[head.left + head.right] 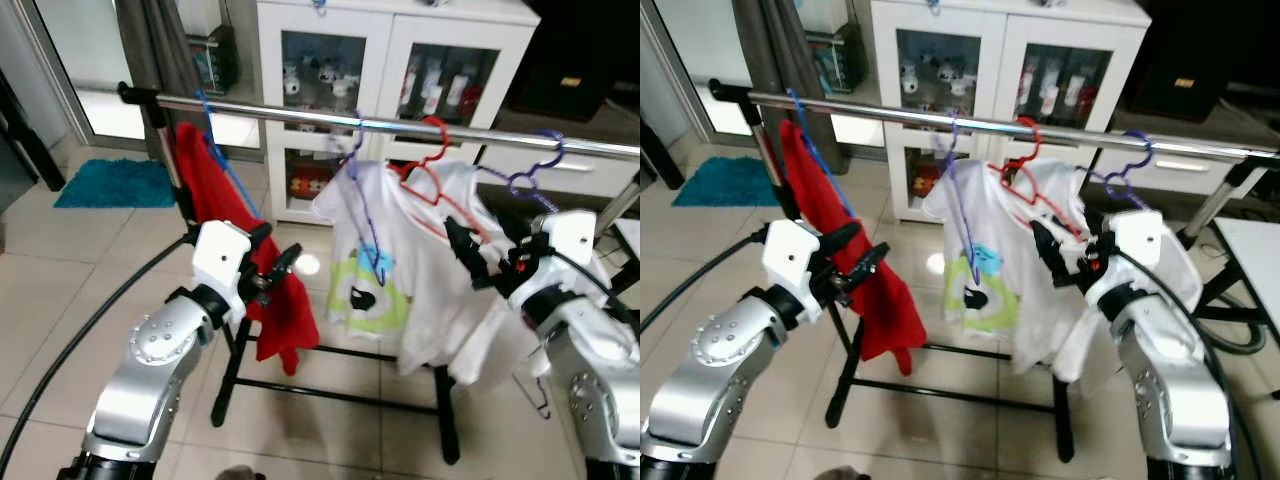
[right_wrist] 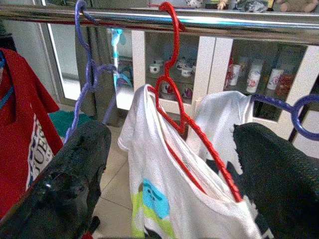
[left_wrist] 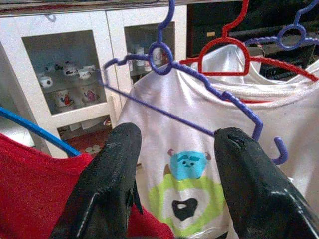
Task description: Hang hanger
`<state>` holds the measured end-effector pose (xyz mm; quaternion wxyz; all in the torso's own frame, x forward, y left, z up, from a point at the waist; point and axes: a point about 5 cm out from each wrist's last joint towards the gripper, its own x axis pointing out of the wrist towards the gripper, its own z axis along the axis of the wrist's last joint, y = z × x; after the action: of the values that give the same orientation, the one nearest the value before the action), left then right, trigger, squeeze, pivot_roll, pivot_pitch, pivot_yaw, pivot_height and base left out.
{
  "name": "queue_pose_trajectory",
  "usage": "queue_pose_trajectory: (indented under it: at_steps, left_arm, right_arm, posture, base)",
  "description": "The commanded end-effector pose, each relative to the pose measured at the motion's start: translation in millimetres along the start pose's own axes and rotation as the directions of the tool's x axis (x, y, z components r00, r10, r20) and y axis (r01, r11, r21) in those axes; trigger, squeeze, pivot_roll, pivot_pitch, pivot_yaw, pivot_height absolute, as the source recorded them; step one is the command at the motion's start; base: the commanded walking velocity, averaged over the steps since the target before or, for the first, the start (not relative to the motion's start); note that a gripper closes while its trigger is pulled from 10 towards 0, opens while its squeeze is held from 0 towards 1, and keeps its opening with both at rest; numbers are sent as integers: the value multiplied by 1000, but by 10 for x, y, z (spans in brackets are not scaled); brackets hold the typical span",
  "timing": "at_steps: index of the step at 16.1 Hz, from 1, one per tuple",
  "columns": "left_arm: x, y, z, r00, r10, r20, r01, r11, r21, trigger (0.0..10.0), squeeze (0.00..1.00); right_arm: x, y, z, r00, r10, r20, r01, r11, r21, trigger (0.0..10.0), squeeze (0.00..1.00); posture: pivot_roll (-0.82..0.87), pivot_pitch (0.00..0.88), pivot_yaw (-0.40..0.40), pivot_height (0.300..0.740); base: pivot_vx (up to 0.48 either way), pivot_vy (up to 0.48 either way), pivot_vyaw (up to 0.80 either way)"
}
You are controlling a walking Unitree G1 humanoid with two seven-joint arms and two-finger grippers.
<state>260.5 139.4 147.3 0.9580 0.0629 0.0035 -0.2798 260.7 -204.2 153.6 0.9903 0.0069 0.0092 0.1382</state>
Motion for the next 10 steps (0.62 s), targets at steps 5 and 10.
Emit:
queue_pose_trajectory:
  at_steps: [5, 10]
  left_arm:
    - [-15, 46, -9, 1000, 20, -7, -20, 1000, 13, 10000, 0]
    - [-30, 6, -7, 998, -54, -9, 54, 999, 1, 10000, 0]
  right_arm:
    - [65, 84, 29, 1000, 12, 12, -12, 1000, 3, 10000, 1000]
    - [167, 38, 86, 1000, -6, 27, 6, 1000, -12, 10000, 1000]
  posture:
    - [63, 0, -36, 740]
    - [66, 0, -36, 740]
  base:
    - [0, -480, 0]
    - [0, -250, 0]
